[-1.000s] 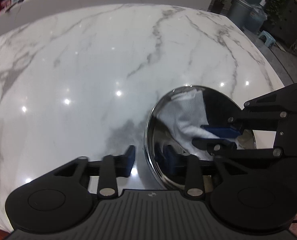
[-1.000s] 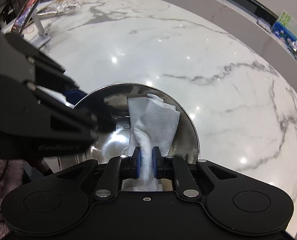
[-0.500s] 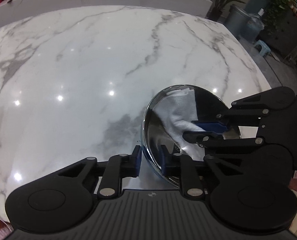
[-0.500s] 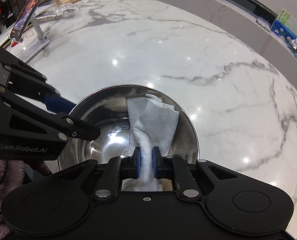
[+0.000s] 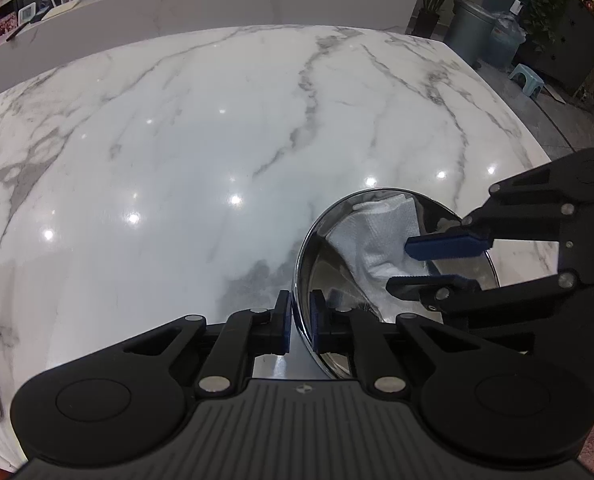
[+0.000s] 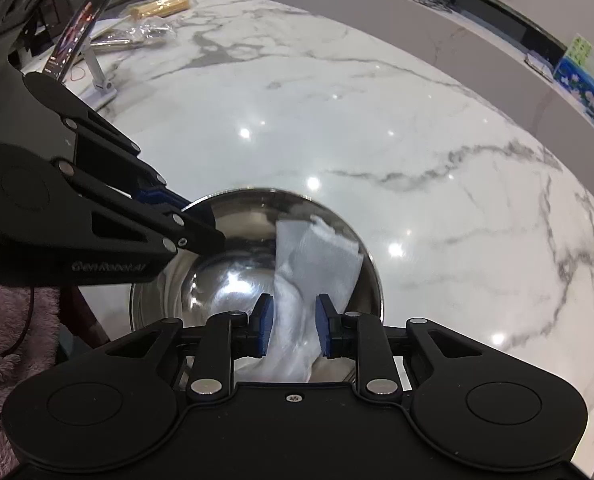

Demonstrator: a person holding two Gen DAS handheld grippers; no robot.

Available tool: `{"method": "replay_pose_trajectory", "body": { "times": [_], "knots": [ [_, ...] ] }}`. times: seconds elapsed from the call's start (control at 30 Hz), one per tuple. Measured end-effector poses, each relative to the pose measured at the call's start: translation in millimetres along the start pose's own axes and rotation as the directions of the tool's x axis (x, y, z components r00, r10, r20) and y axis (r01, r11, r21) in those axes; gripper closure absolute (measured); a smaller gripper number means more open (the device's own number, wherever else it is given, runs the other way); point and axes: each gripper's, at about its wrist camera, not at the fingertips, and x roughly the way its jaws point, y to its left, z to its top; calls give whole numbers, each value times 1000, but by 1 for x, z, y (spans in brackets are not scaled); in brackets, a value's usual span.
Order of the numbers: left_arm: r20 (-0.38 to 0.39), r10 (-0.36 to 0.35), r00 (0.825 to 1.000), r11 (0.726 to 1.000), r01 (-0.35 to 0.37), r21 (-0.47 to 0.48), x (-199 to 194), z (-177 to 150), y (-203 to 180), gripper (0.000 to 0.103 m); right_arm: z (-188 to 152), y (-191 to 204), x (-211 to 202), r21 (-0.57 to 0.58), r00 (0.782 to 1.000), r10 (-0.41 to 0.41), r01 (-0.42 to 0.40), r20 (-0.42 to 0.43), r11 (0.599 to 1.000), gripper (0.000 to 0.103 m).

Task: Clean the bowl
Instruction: 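Keep wiping the bowl interior with the cloth while the left gripper steadies the rim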

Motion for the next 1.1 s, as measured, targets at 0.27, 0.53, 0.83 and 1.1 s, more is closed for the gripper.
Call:
{"method": "replay_pose_trajectory", "body": {
  "times": [0.27, 0.53, 0.83, 1.1],
  "knots": [
    [2, -10, 1000, 1000, 10, -11, 0, 0, 2, 95, 2, 5, 13, -30, 1000, -8, 7, -29, 1000, 81],
    [10, 7, 1000, 1000, -7, -5, 0, -1, 0, 97, 2, 7, 16, -5, 997, 47, -47, -62, 999, 92],
    [15, 37, 999, 999, -37, 33, 0, -1, -5, 98, 1, 21, 12, -73, 980, 151, -161, -126, 984, 93],
    [20, 49, 999, 998, -50, 36, 0, 0, -4, 98, 2, 15, 11, -98, 988, 7, -22, -156, 995, 94]
  ]
}}
